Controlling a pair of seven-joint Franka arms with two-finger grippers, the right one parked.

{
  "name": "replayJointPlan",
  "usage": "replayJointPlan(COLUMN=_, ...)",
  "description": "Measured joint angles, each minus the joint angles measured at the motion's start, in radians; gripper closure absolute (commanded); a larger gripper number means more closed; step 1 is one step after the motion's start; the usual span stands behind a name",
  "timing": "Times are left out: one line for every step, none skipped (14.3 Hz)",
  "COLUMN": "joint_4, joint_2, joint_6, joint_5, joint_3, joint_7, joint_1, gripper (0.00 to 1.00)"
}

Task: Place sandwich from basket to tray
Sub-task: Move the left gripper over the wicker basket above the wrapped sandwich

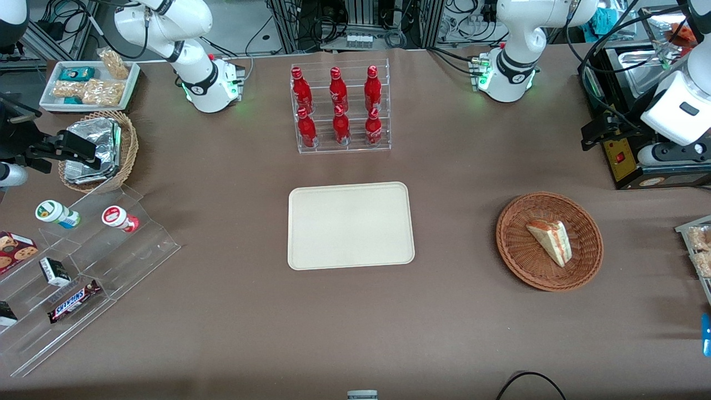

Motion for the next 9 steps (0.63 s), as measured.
replayJointPlan(joint_4=0.0, joint_2=0.0, joint_6=0.0, joint_5=0.0, joint_3=-0.001, joint_7=0.004, joint_1=0.0, gripper=0.0)
replayJointPlan(joint_4=0.0, joint_2=0.0, joint_6=-0.001, joint_5=0.0, joint_3=-0.002, joint_7=0.01, joint_1=-0.001, gripper=0.0)
replayJointPlan(joint_4=-0.001, joint_2=0.0, joint_6=-0.002, joint_5=0.0, joint_3=-0.003, joint_7=0.013, joint_1=-0.002, gripper=0.0)
replayJointPlan(joint_4=-0.006, joint_2=0.001, joint_6=-0.003, joint_5=0.0, joint_3=-0.003, joint_7=0.015, joint_1=-0.003, gripper=0.0)
replayJointPlan(joint_4=-0.017, joint_2=0.005, joint_6=-0.003, joint_5=0.002, joint_3=-0.004, joint_7=0.015, joint_1=-0.003, gripper=0.0)
replayJointPlan(joint_4=-0.033, joint_2=0.012, joint_6=-0.002, joint_5=0.003, joint_3=-0.003, joint_7=0.015, joint_1=-0.003, gripper=0.0)
replayJointPlan(joint_4=-0.054, joint_2=0.022, joint_6=0.009, joint_5=0.005, joint_3=-0.003, joint_7=0.015, joint_1=-0.003, gripper=0.0)
replayJointPlan(joint_4=-0.084, joint_2=0.034, joint_6=0.04, joint_5=0.007, joint_3=-0.002, joint_7=0.015, joint_1=-0.002, gripper=0.0)
replayJointPlan(joint_4=-0.126, joint_2=0.045, joint_6=0.094, joint_5=0.008, joint_3=-0.001, joint_7=0.015, joint_1=-0.002, gripper=0.0)
